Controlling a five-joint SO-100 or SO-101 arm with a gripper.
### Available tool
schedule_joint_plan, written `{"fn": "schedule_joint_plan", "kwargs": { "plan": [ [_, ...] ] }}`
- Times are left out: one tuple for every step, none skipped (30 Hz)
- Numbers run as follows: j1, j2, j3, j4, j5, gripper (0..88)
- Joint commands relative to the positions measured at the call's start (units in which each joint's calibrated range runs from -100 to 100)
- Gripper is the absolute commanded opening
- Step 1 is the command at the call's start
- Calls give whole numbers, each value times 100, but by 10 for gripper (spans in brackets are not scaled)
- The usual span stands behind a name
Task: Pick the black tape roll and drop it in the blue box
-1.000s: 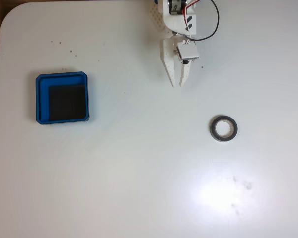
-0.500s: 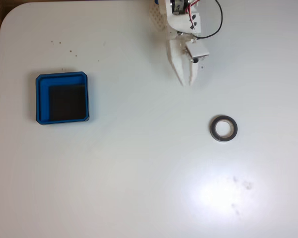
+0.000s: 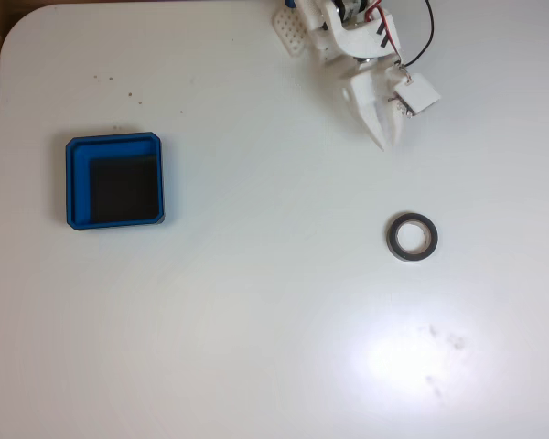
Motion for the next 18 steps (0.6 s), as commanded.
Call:
{"fn": "schedule_joint_plan", "kwargs": {
  "plan": [
    [-94, 1865, -1755, -41, 22, 5],
    [-104, 2300, -2150, -41, 48, 6],
    [-114, 2676, -2518, -41, 48, 6],
    [-123, 3052, -2878, -33, 57, 6],
    [-192, 3395, -3192, -33, 57, 7],
    [-260, 3729, -3498, -24, 57, 7],
    [-299, 4014, -3794, -24, 57, 7],
    [-319, 4281, -4082, 9, 57, 7],
    [-319, 4540, -4378, 108, 65, 7],
    [-319, 4800, -4666, 264, 65, 7],
    [-329, 5084, -4980, 479, 65, 7],
    [-329, 5368, -5304, 743, 65, 10],
    [-329, 5661, -5681, 1032, 65, 14],
    [-329, 5970, -6076, 1320, 65, 22],
    [-319, 6288, -6499, 1609, 74, 33],
    [-299, 6597, -6903, 1873, 74, 48],
    [-280, 6923, -7307, 2113, 74, 65],
    [-270, 7249, -7649, 2278, 74, 85]
  ]
}}
